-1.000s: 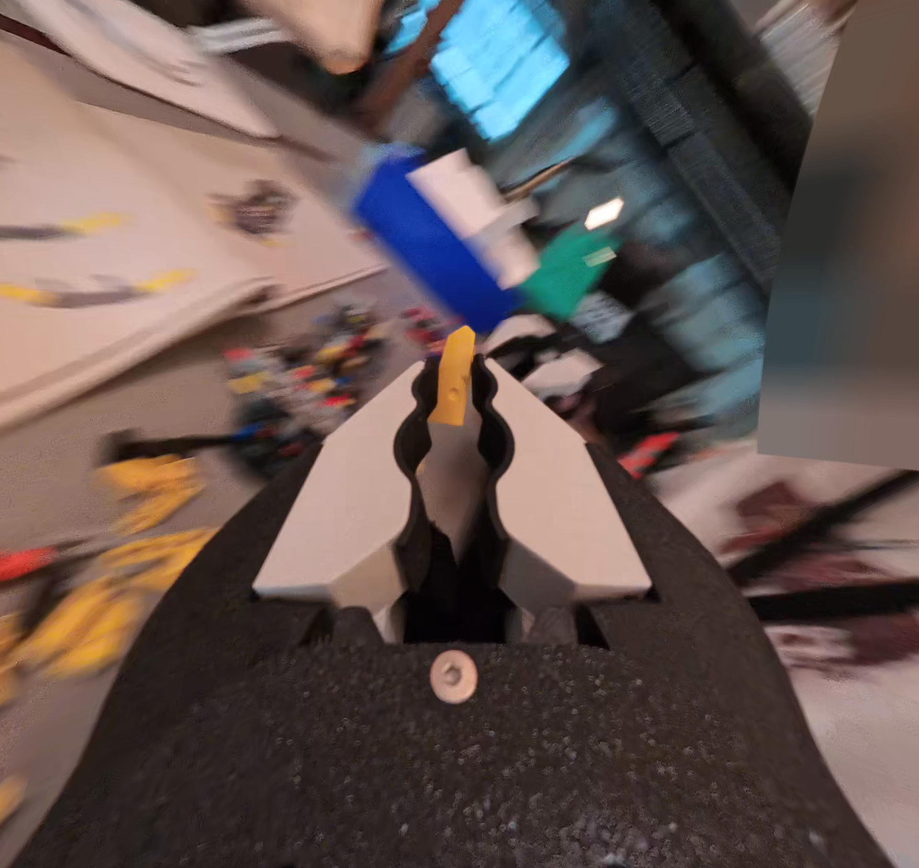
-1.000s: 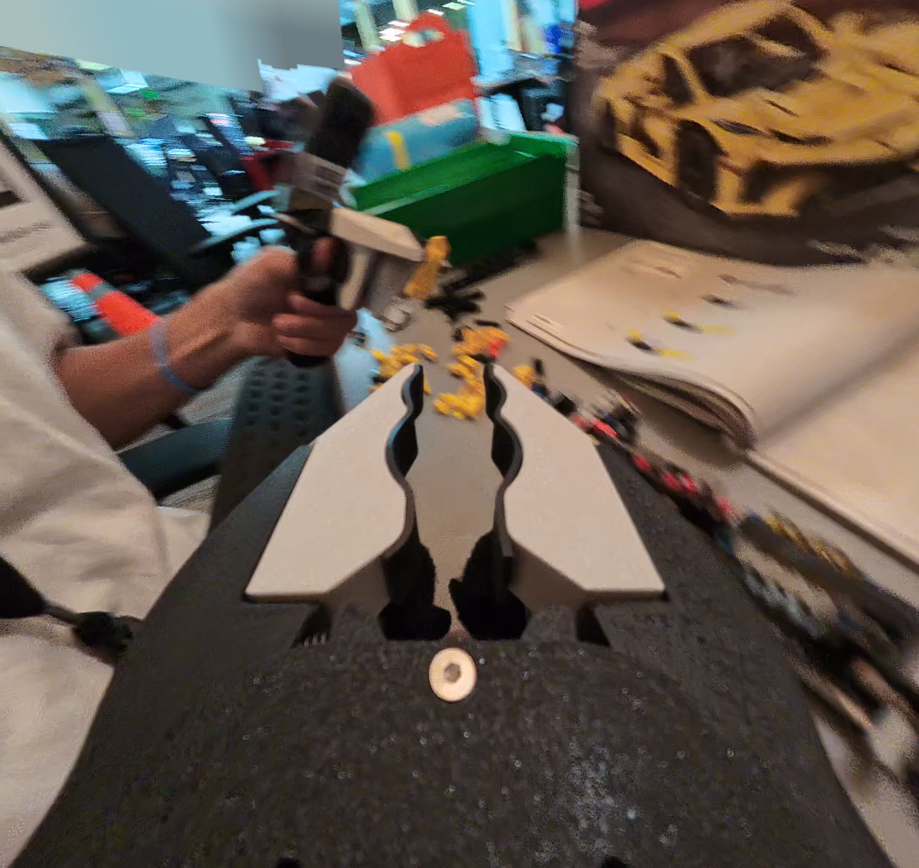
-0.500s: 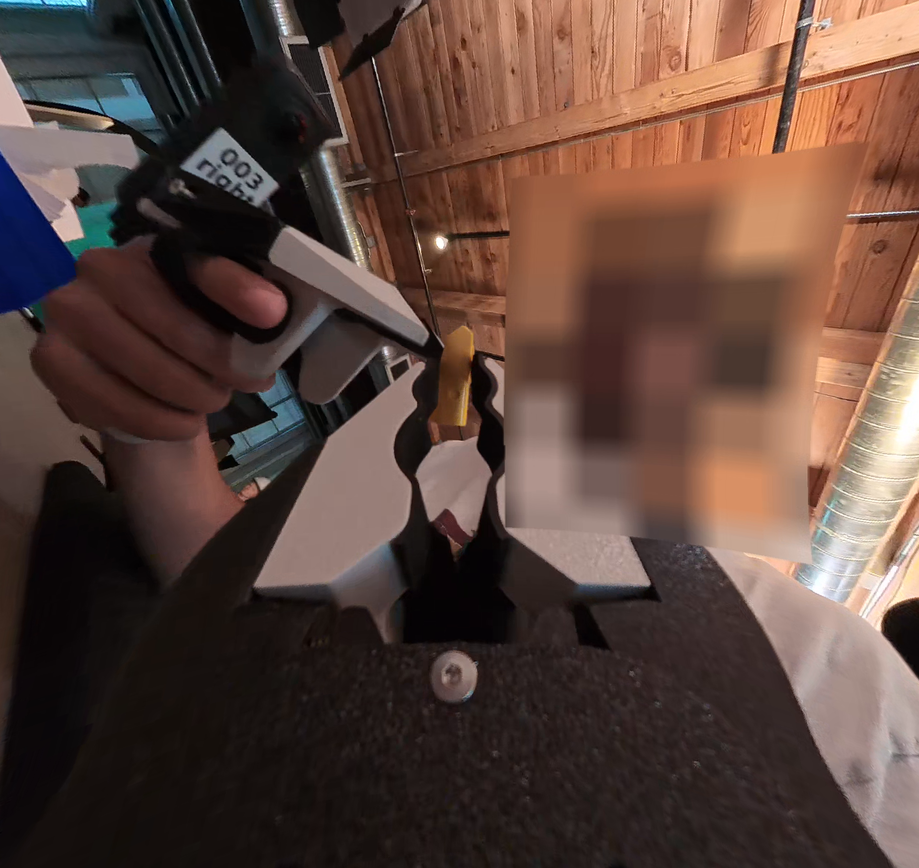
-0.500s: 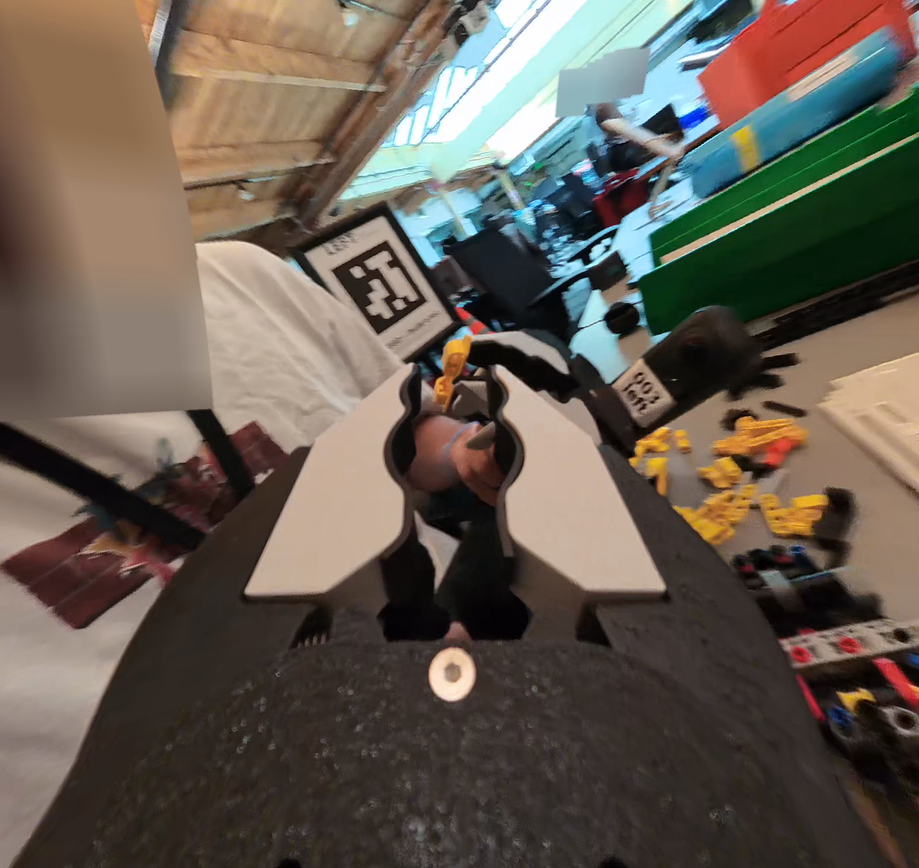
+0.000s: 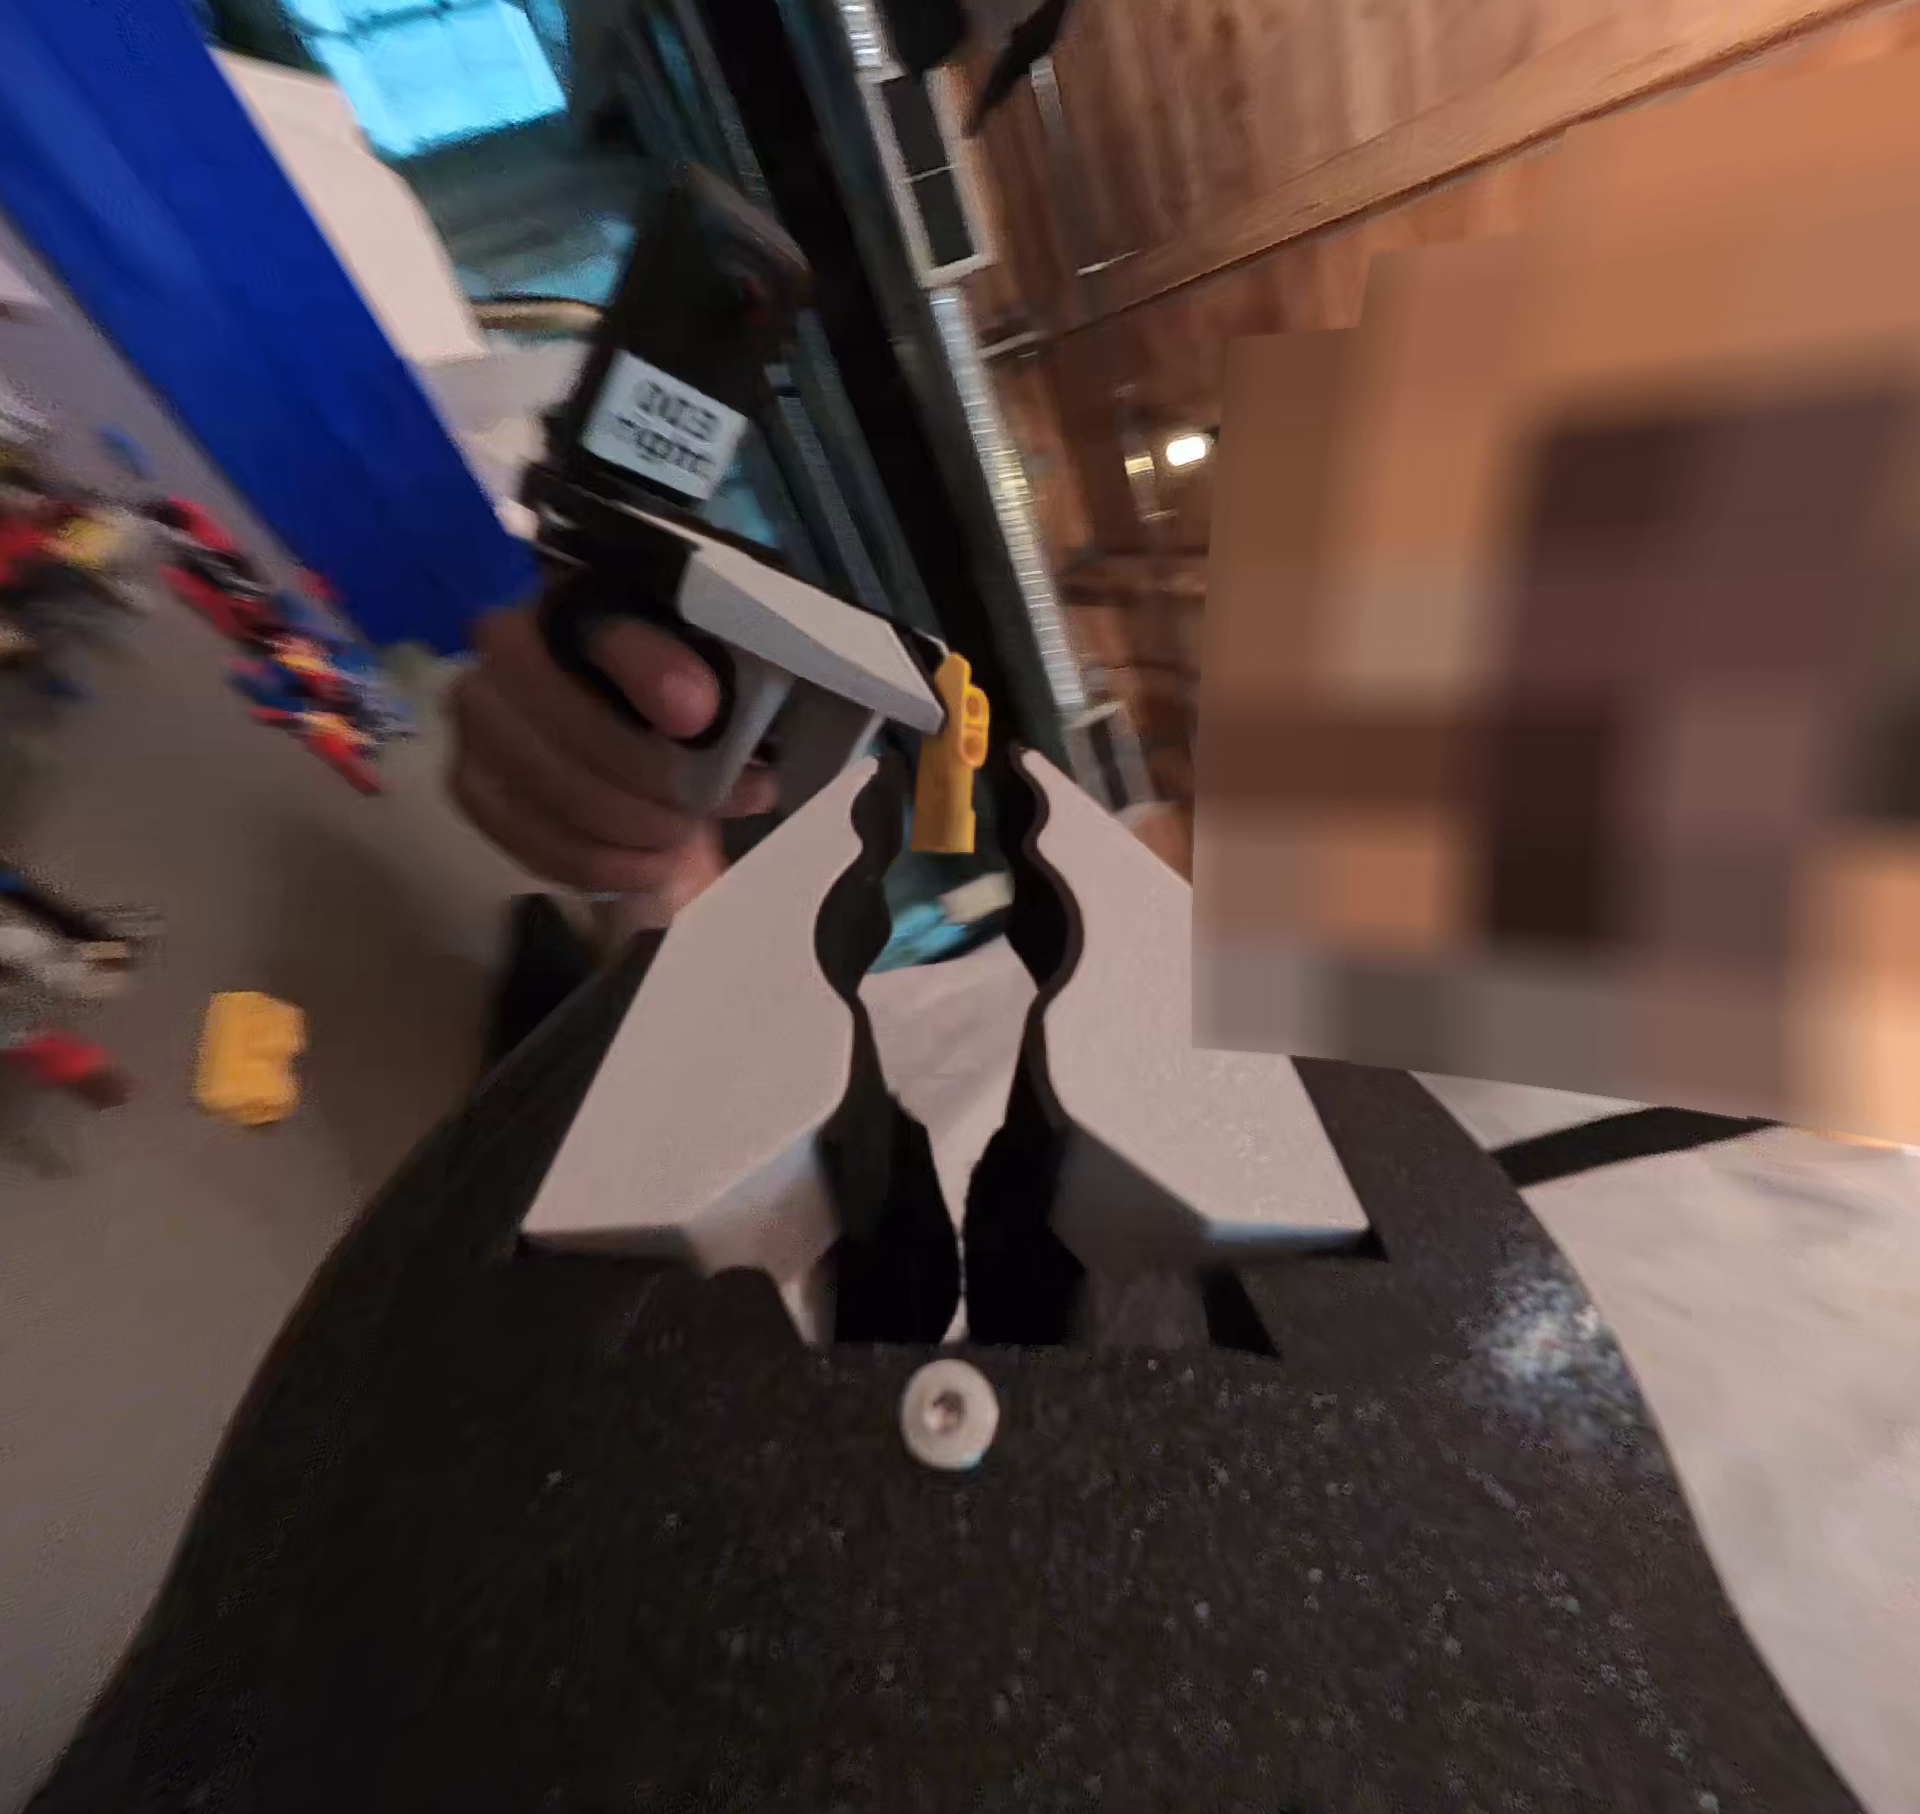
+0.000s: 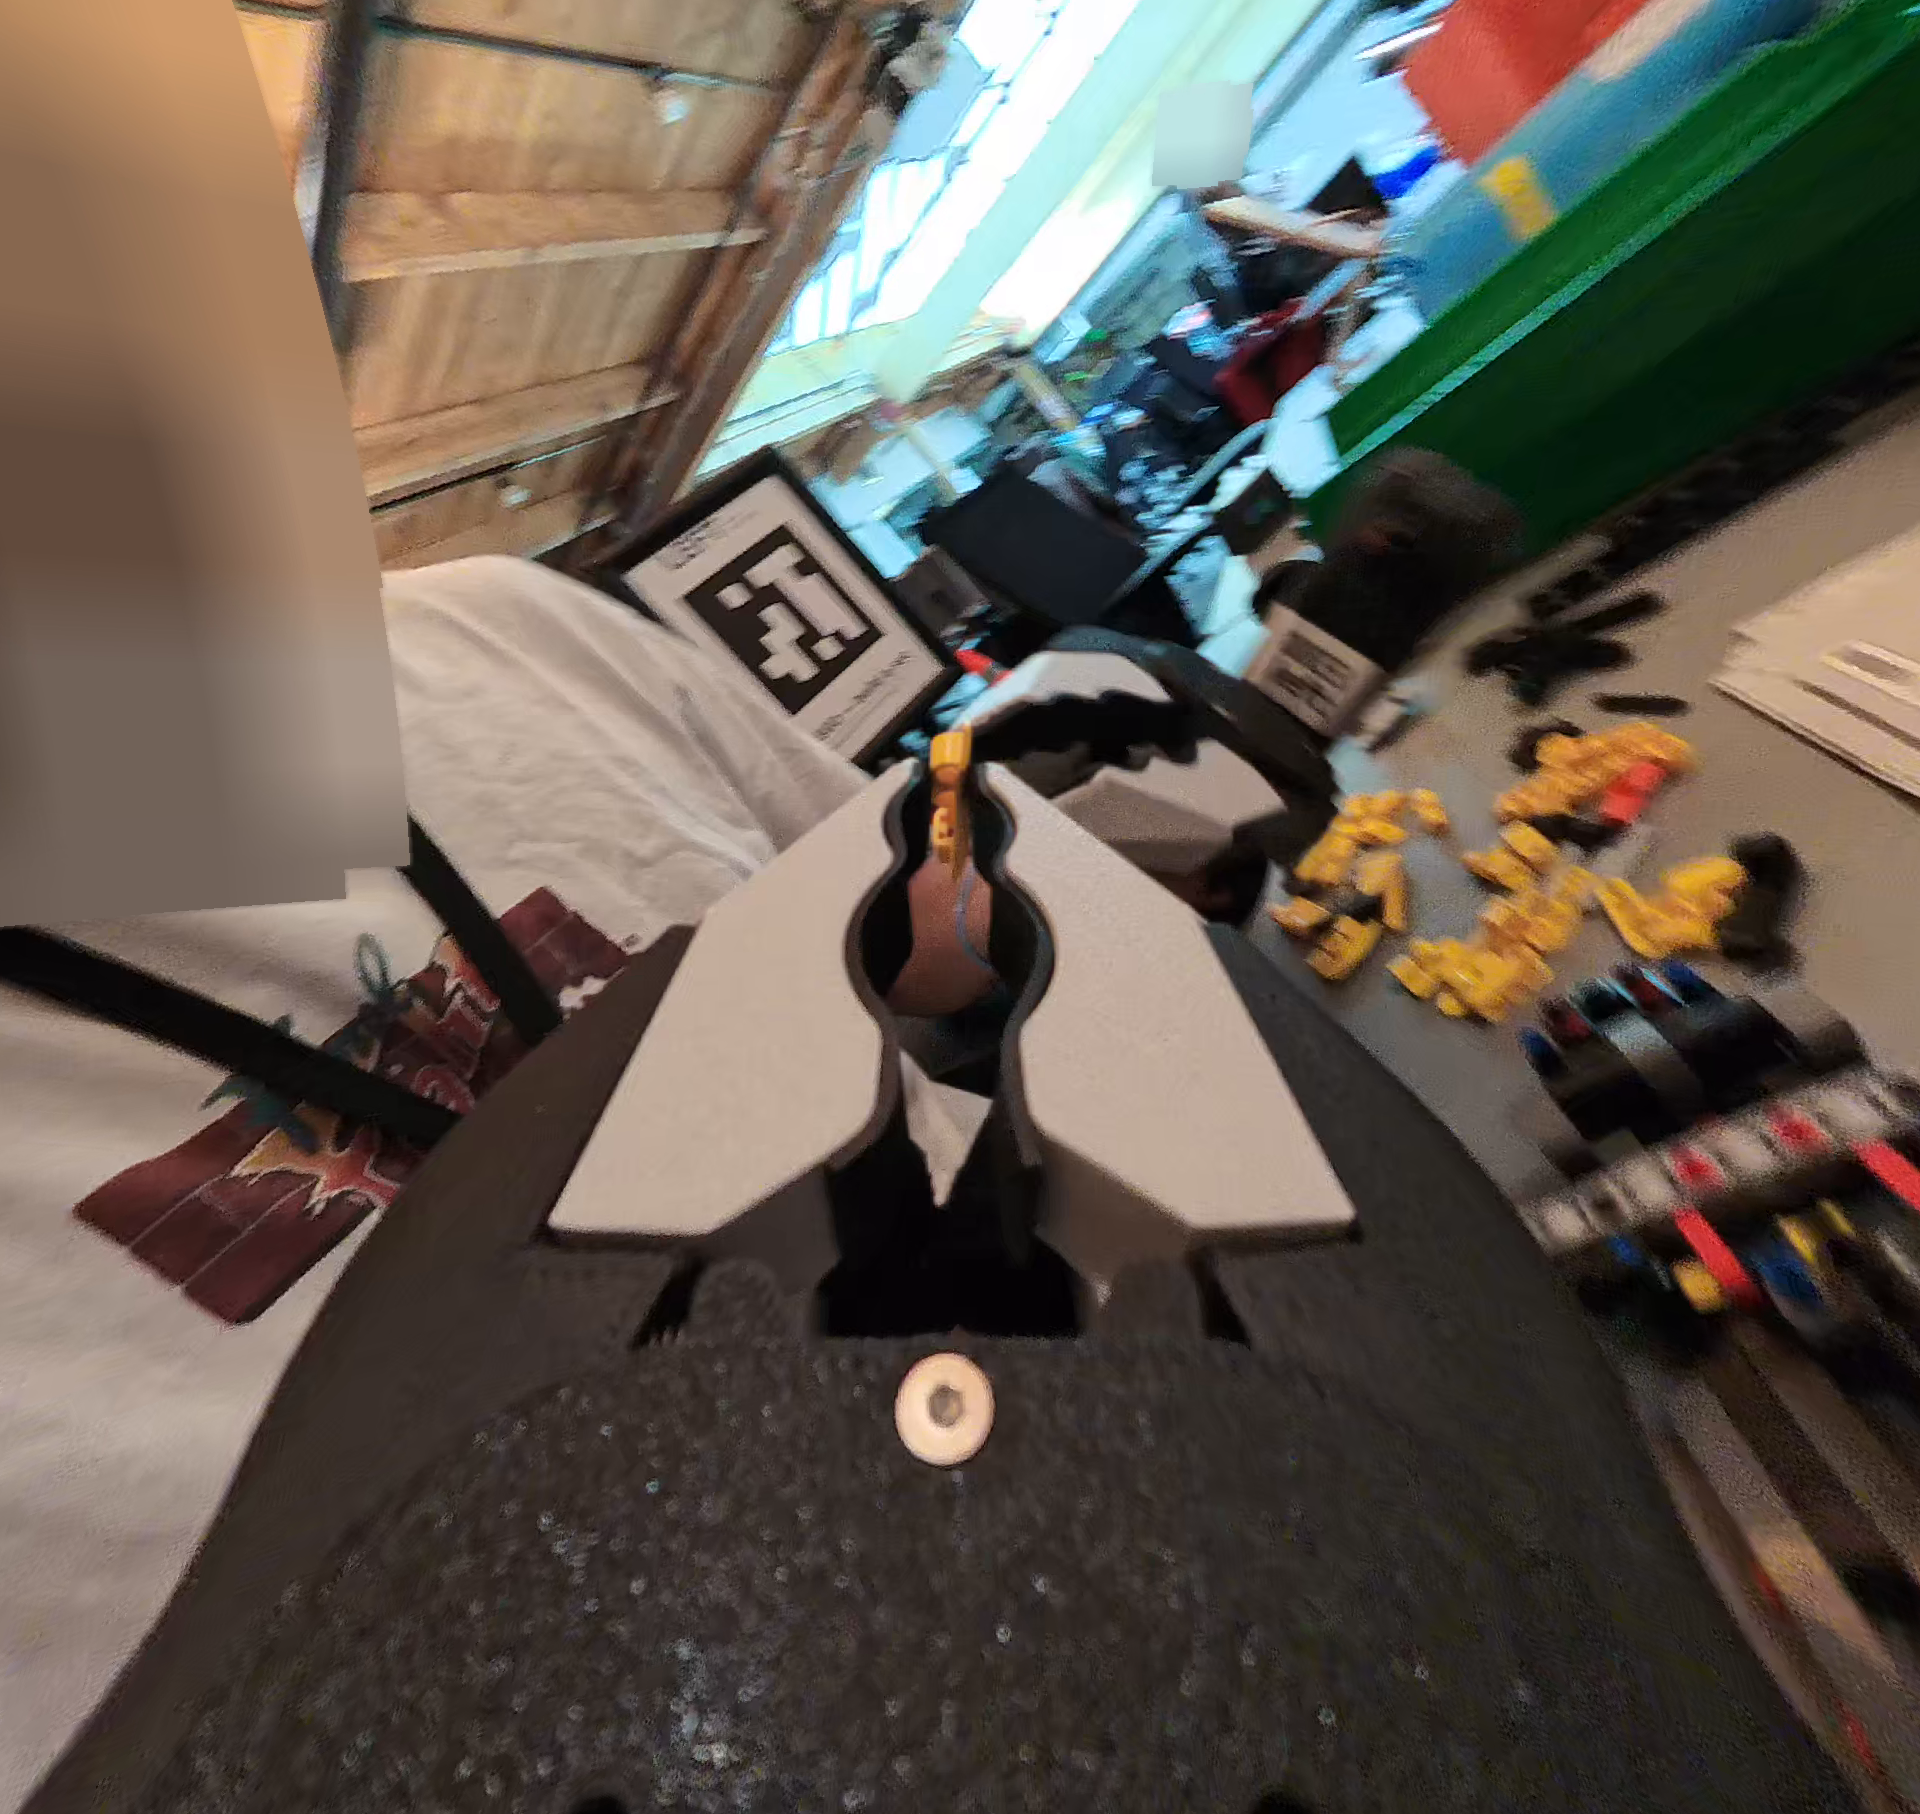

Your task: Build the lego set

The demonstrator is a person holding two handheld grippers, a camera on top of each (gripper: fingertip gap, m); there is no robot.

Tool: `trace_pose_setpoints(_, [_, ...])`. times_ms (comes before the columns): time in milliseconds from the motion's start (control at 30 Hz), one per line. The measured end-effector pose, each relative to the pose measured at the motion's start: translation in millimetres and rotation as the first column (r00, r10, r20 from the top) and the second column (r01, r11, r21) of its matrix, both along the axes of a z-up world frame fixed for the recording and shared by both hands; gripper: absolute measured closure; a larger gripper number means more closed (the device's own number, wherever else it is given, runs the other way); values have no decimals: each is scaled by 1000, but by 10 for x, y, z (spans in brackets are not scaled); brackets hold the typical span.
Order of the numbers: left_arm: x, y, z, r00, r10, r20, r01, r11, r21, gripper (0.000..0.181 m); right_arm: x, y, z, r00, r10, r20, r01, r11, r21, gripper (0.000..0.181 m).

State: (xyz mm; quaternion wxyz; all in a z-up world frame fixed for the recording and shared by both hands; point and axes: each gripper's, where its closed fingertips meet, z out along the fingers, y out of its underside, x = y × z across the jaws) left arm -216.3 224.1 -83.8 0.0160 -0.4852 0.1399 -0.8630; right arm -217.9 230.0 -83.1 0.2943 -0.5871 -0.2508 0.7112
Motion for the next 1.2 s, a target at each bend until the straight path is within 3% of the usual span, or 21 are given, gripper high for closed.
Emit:
trace_pose_setpoints(33, [4, 32, -82, 995, 70, -76, -62, 992, 106, 162, 79, 30, -71, 996, -70, 49, 71, 997, -15, 175])
trace_pose_setpoints(67, [-1, 58, -177, 977, 151, -152, -113, 966, 234, 160, 169, 53, -189, 981, -150, 120, 155, 987, -30, 176])
trace_pose_setpoints(133, [-25, 63, -383, 915, 300, -268, -131, 852, 506, 159, 370, 37, -590, 902, -279, 329, 329, 938, -106, 176])
trace_pose_setpoints(233, [-27, -17, -677, 826, 446, -344, -6, 617, 787, 159, 611, -222, -1049, 778, -337, 530, 495, 849, -186, 175])
trace_pose_setpoints(300, [8, -69, -867, 780, 517, -352, 98, 455, 885, 159, 640, -378, -1187, 740, -349, 575, 544, 813, -208, 175])
trace_pose_setpoints(367, [72, -154, -1006, 764, 540, -352, 184, 341, 922, 160, 647, -426, -1303, 697, -367, 616, 590, 782, -202, 175])
trace_pose_setpoints(500, [162, -315, -1219, 747, 530, -401, 335, 221, 916, 168, 616, -422, -1493, 599, -365, 713, 608, 787, -108, 175])
trace_pose_setpoints(700, [201, -314, -1203, 748, 553, -367, 320, 185, 929, 168, 742, -489, -1648, 412, -365, 835, 589, 805, 62, 175])
trace_pose_setpoints(867, [149, -223, -1136, 739, 595, -316, 270, 168, 948, 169, 814, -491, -1648, 361, -385, 849, 579, 807, 120, 175])
trace_pose_setpoints(1000, [144, -216, -1249, 725, 588, -360, 324, 171, 931, 168, 828, -441, -1598, 424, -393, 816, 607, 792, 66, 175])
trace_pose_setpoints(1133, [213, -256, -1465, 694, 587, -417, 443, 109, 890, 167, 782, -274, -1466, 584, -409, 701, 652, 751, -105, 175])
trace_pose_setpoints(1200, [249, -257, -1533, 677, 599, -428, 475, 88, 876, 167, 796, -242, -1513, 599, -378, 706, 642, 753, -142, 175])
